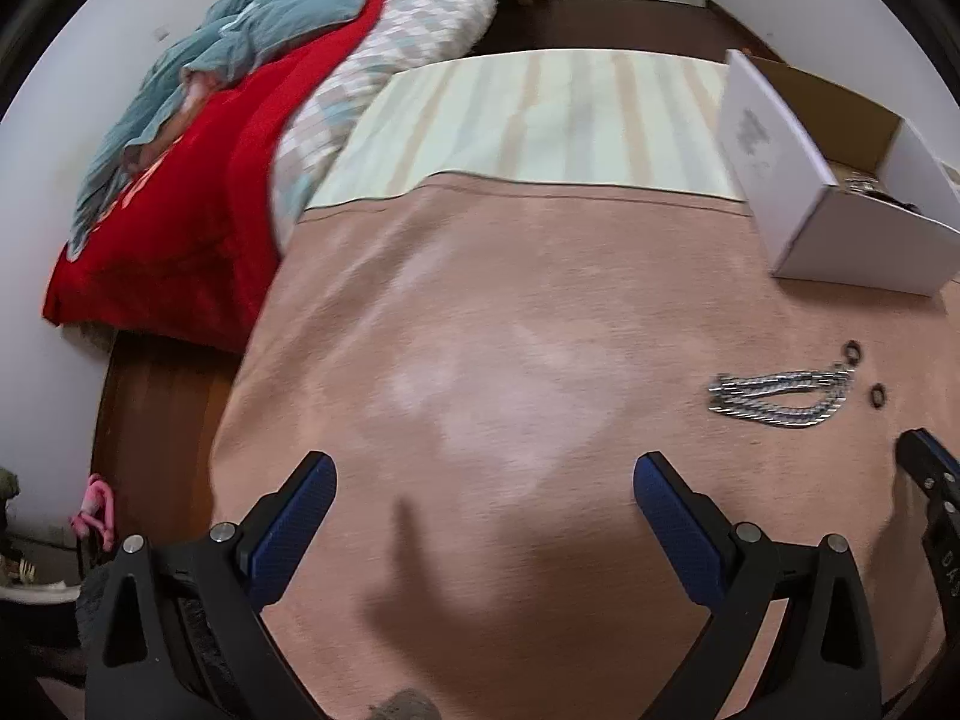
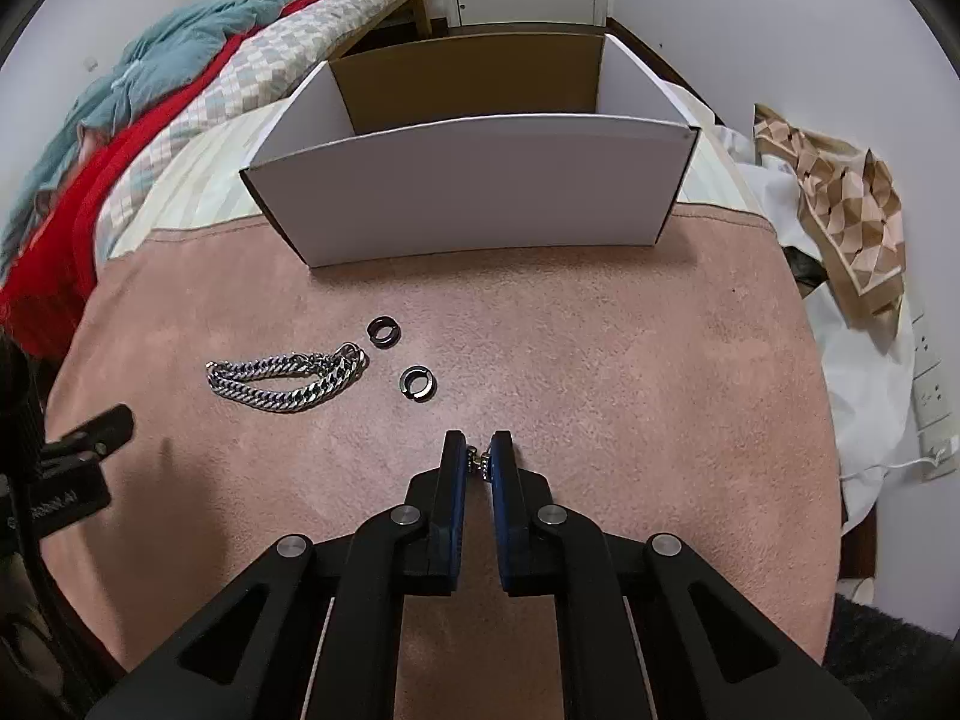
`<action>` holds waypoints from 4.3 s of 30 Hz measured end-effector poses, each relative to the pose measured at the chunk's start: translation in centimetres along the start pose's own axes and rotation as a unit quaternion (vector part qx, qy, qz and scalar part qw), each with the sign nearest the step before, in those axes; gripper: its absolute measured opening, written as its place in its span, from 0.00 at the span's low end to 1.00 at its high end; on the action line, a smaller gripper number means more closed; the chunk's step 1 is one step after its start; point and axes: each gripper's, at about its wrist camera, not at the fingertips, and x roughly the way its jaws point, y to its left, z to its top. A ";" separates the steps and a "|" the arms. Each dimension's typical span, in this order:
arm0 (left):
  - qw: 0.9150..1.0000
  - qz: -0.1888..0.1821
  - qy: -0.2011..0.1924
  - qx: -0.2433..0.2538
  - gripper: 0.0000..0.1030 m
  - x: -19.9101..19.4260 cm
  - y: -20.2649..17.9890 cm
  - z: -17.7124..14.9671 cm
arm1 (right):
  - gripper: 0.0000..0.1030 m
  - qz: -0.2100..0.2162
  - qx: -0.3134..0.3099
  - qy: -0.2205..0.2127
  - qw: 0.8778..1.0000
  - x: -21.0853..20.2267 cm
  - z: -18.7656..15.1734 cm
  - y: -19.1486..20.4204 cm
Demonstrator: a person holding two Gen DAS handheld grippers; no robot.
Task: Organize jewelry
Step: 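Grasp the silver earrings with the right gripper while the left gripper grasps the silver curb chain, then carry the earrings and curb chain toward the white box, then open both grippers over the box to drop the earrings and curb chain, then withdraw both tools from the box back over the table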
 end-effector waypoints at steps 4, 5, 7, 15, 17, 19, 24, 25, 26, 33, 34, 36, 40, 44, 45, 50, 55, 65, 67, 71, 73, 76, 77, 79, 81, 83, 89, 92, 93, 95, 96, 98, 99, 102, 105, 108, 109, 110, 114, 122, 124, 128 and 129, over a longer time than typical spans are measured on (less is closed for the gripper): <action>0.999 -0.021 -0.014 0.043 0.99 -0.8 -3.0 0.6 | 0.08 0.003 0.030 -0.003 1.000 -0.5 0.1 -1.8; 0.998 -0.026 -0.017 0.057 0.99 -1.0 -3.9 0.9 | 0.08 0.004 0.037 -0.004 0.999 -0.6 0.2 -2.2; 0.995 -0.038 -0.020 0.089 0.99 -1.1 -6.2 1.2 | 0.08 0.002 0.053 -0.007 0.999 -0.9 0.4 -3.4; 0.980 -0.068 -0.016 0.186 0.97 -0.4 -12.7 2.3 | 0.08 -0.001 0.087 -0.014 0.996 -2.0 0.5 -6.6; 0.978 -0.072 -0.015 0.195 0.89 -0.3 -13.3 2.4 | 0.08 -0.001 0.093 -0.014 0.996 -2.1 0.4 -7.1; 0.976 -0.083 -0.016 0.200 0.82 -0.4 -13.6 2.5 | 0.08 0.001 0.101 -0.013 0.995 -2.1 0.4 -7.6; 0.968 -0.145 -0.005 0.204 0.22 -0.9 -14.0 3.0 | 0.08 0.005 0.113 -0.010 0.994 -1.9 0.6 -8.2; 0.967 -0.153 -0.001 0.205 0.11 -1.0 -14.2 3.0 | 0.08 0.007 0.114 -0.010 0.993 -2.0 0.6 -8.2; 0.966 -0.154 0.001 0.207 0.06 -1.1 -14.3 2.9 | 0.08 0.008 0.115 -0.011 0.993 -2.0 0.6 -8.1; 0.967 -0.186 0.009 0.174 0.04 -1.2 -11.8 3.2 | 0.08 0.019 0.114 -0.022 0.993 -3.2 0.9 -7.6; 0.968 -0.188 0.007 0.168 0.04 -1.5 -11.4 3.1 | 0.08 0.020 0.114 -0.024 0.993 -3.4 1.0 -7.5; 0.969 -0.197 0.005 0.151 0.04 -2.2 -10.0 3.1 | 0.08 0.022 0.113 -0.028 0.993 -3.8 1.2 -7.4; 0.969 -0.211 0.004 0.129 0.04 -2.7 -7.2 3.3 | 0.08 0.029 0.107 -0.036 0.993 -4.7 1.6 -6.7; 0.969 -0.223 -0.001 0.106 0.04 -3.8 -5.4 3.5 | 0.08 0.040 0.104 -0.042 0.993 -5.4 1.6 -6.0; 0.969 -0.225 -0.004 0.102 0.04 -4.2 -5.0 3.6 | 0.08 0.042 0.103 -0.043 0.993 -5.5 1.6 -5.9; 0.967 -0.237 -0.021 0.088 0.04 -6.1 -4.2 4.3 | 0.08 0.055 0.096 -0.048 0.993 -6.4 1.9 -5.2; 0.962 -0.255 -0.049 0.081 0.04 -8.9 -4.0 6.0 | 0.08 0.071 0.087 -0.059 0.992 -8.0 3.2 -4.5; 0.947 -0.294 -0.108 0.077 0.04 -14.2 -4.8 13.2 | 0.08 0.087 0.061 -0.112 0.988 -11.7 12.0 -4.6; 0.945 -0.297 -0.111 0.080 0.04 -14.3 -5.6 14.9 | 0.08 0.086 0.056 -0.110 0.989 -11.3 14.1 -4.9; 0.945 -0.298 -0.103 0.088 0.04 -13.0 -7.2 17.6 | 0.08 0.085 0.053 -0.086 0.991 -9.2 17.7 -5.7; 0.946 -0.296 -0.091 0.093 0.04 -11.9 -8.0 18.5 | 0.08 0.079 0.049 -0.071 0.993 -7.7 19.0 -6.1; 0.949 -0.292 -0.070 0.096 0.04 -9.9 -8.9 19.1 | 0.08 0.071 0.041 -0.051 0.995 -5.7 20.3 -6.4; 0.950 -0.290 -0.062 0.097 0.04 -9.2 -9.1 19.0 | 0.08 0.070 0.038 -0.045 0.996 -5.1 20.5 -6.5; 0.952 -0.286 -0.048 0.098 0.04 -8.1 -9.4 18.7 | 0.08 0.069 0.034 -0.033 0.997 -4.0 21.0 -6.7; 0.954 -0.283 -0.033 0.099 0.04 -7.0 -9.6 18.1 | 0.08 0.071 0.031 -0.019 0.997 -2.9 21.4 -6.8; 0.954 -0.281 -0.017 0.100 0.04 -6.1 -9.7 17.4 | 0.08 0.077 0.027 -0.004 0.997 -1.8 21.8 -6.7; 0.966 -0.252 0.016 0.063 0.09 -4.5 -8.8 16.9 | 0.09 0.107 0.026 0.058 0.992 1.4 22.9 -6.1; 0.971 -0.233 0.009 0.048 0.10 -4.6 -8.0 17.0 | 0.43 0.115 0.041 0.065 0.990 1.7 23.0 -6.3; 0.974 -0.223 0.004 0.047 0.15 -4.7 -7.7 17.0 | 0.50 0.119 0.047 0.063 0.990 1.7 23.0 -6.5; 0.978 -0.203 -0.007 0.043 0.43 -4.8 -7.2 17.0 | 0.54 0.122 0.055 0.057 0.989 1.3 22.8 -6.8; 0.980 -0.196 -0.014 0.040 0.64 -4.9 -6.9 17.0 | 0.54 0.119 0.055 0.055 0.990 1.2 22.8 -6.7; 0.981 -0.187 -0.029 0.031 0.68 -5.0 -6.2 16.8 | 0.54 0.117 0.059 0.048 0.990 0.6 22.5 -6.8; 0.983 -0.179 -0.031 0.030 0.68 -5.1 -6.0 16.6 | 0.54 0.112 0.058 0.046 0.991 0.4 22.5 -6.9; 0.986 -0.162 -0.039 0.026 0.76 -4.9 -5.4 16.1 | 0.55 0.088 0.049 0.031 0.994 -0.7 21.9 -6.8; 0.988 -0.145 -0.048 0.020 0.88 -4.9 -4.9 15.6 | 0.71 0.053 0.034 0.016 0.998 -1.8 21.2 -6.6; 0.990 -0.129 -0.049 0.018 0.98 -4.9 -4.5 14.8 | 0.85 0.006 0.015 0.004 1.000 -2.8 20.2 -6.2; 0.991 -0.125 -0.050 0.018 0.99 -5.0 -4.4 14.5 | 0.89 -0.015 0.007 0.003 1.000 -3.1 19.7 -5.9; 0.991 -0.119 -0.052 0.018 1.00 -5.1 -4.3 14.3 | 0.95 -0.030 0.001 0.001 1.000 -3.3 19.3 -5.7; 0.992 -0.103 -0.064 0.019 1.00 -5.9 -4.0 13.0 | 0.99 -0.066 -0.019 0.003 0.998 -3.9 17.3 -4.8; 0.992 -0.095 -0.077 0.013 1.00 -8.2 -3.1 11.2 | 0.99 -0.064 -0.012 -0.003 0.998 -6.0 14.5 -4.0; 0.992 -0.092 -0.083 0.014 1.00 -9.0 -2.8 10.7 | 0.99 -0.065 -0.009 -0.010 0.998 -6.9 14.0 -3.8; 0.991 -0.087 -0.102 0.015 1.00 -11.2 -2.4 9.6 | 0.99 -0.070 -0.007 -0.026 0.997 -9.1 13.3 -3.5; 0.990 -0.087 -0.107 0.014 1.00 -11.9 -2.3 9.3 | 0.99 -0.070 -0.006 -0.030 0.997 -9.7 13.1 -3.4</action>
